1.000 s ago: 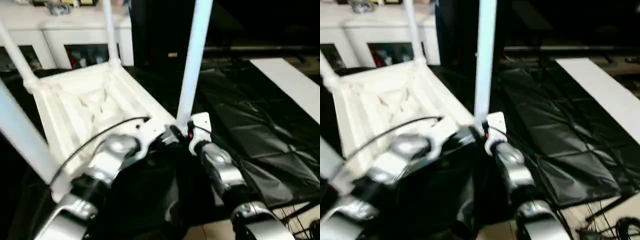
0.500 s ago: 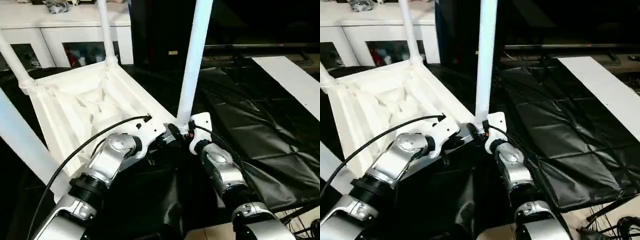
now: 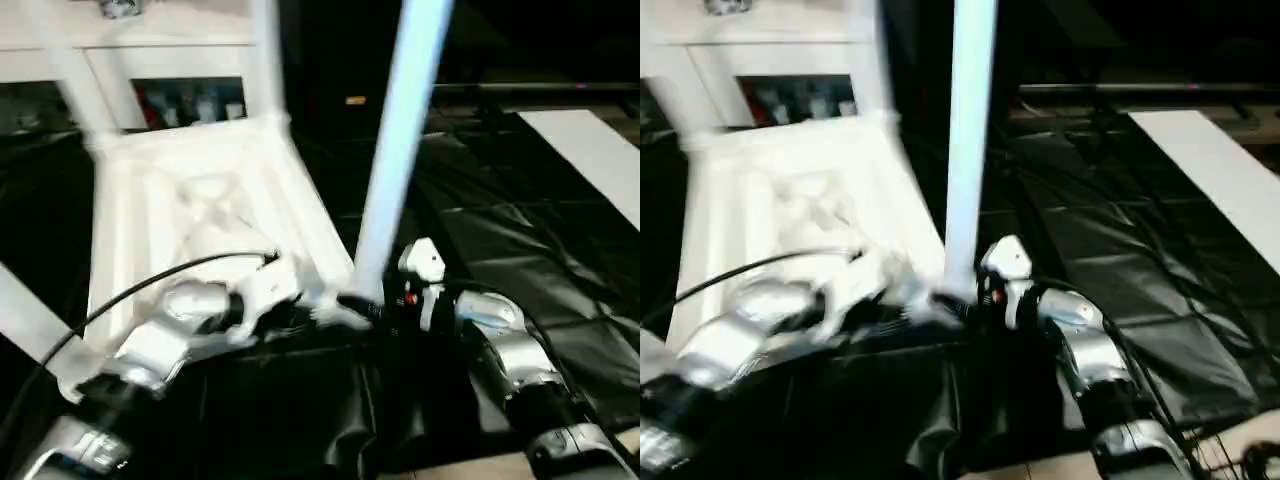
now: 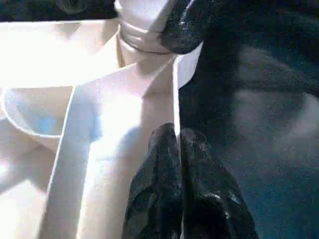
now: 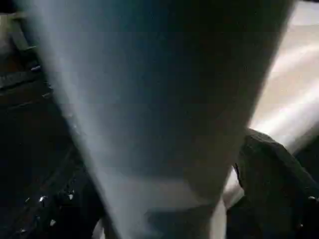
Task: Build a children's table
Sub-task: Rotate leg to tighten
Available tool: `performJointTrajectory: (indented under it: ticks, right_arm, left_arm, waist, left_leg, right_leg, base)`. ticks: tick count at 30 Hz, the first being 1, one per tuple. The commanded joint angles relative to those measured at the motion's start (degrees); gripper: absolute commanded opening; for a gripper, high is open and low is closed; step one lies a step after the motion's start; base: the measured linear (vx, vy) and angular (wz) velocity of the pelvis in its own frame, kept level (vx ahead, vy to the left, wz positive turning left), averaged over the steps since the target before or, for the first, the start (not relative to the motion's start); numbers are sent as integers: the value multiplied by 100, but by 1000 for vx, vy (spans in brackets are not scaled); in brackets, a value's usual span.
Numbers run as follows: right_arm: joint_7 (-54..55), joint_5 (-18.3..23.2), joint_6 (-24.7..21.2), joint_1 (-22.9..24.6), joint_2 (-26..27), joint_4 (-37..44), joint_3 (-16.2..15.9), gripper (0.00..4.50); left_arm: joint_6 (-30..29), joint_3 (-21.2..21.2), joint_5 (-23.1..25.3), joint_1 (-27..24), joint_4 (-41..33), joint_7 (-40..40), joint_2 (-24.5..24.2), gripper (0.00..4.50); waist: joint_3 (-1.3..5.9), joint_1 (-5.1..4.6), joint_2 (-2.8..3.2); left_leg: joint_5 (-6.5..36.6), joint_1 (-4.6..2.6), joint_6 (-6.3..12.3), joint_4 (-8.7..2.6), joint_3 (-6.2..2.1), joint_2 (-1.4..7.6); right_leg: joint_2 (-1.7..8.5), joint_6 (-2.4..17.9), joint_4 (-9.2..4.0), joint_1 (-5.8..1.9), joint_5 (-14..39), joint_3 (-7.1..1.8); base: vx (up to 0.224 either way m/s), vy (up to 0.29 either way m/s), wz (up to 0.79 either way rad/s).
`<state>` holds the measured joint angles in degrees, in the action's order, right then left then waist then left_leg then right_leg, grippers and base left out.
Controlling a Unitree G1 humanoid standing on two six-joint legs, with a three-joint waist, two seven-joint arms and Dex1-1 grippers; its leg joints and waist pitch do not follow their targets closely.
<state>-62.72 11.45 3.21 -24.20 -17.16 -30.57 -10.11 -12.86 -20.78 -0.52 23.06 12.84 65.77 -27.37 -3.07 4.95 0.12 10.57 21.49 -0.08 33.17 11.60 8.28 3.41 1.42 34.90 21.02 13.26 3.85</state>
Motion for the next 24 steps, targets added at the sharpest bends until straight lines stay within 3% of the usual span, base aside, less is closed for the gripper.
performJointTrajectory:
  ticks: [1, 6, 10, 14, 23, 24]
  right_arm:
    - [-337, 36, -94, 73, -167, 216, -81, 383]
    - [-870, -65, -92, 139, -357, 338, -345, 383]
    - [-903, -115, -43, 135, -377, 329, -432, 383]
    - [-753, -73, -110, 26, -279, 188, -307, 383]
    - [-753, -30, -165, 21, -249, 182, -269, 305]
    - [-763, -36, -165, 28, -244, 174, -273, 280]
  left_arm:
    - [-70, -404, 106, -213, 165, 314, -110, 0]
    - [23, -296, 90, -187, 252, 367, -295, 0]
    - [21, -257, 108, -155, 294, 359, -313, 0]
    - [26, -251, 88, -149, 291, 392, -321, 0]
    - [33, -280, 70, -149, 297, 402, -312, 0]
    - [33, -284, 67, -150, 297, 399, -313, 0]
  waist:
    - [247, -43, 18]
    - [236, -42, -21]
    - [254, -44, -24]
    - [259, -42, -11]
    - [278, -40, -27]
    - [279, -34, -23]
  left_leg:
    - [1384, -145, 269, -451, -276, 654]
    - [1531, -132, 122, -450, -290, 623]
    - [1247, -129, 218, -431, -279, 620]
    - [1215, -131, 243, -423, -276, 621]
    - [1119, -133, 247, -410, -269, 620]
    - [1097, -134, 260, -403, -267, 619]
  right_leg:
    - [625, 1311, -444, -106, 882, -393]
    - [669, 1178, -494, -116, 1373, -422]
    - [658, 1245, -457, -115, 1005, -410]
    - [653, 1304, -451, -118, 956, -398]
    - [652, 1340, -423, -136, 752, -396]
    - [652, 1348, -421, -136, 736, -393]
  base:
    - [0, 0, 0]
    - [0, 0, 0]
    - [0, 0, 0]
    - [0, 0, 0]
    - [0, 0, 0]
    - [0, 0, 0]
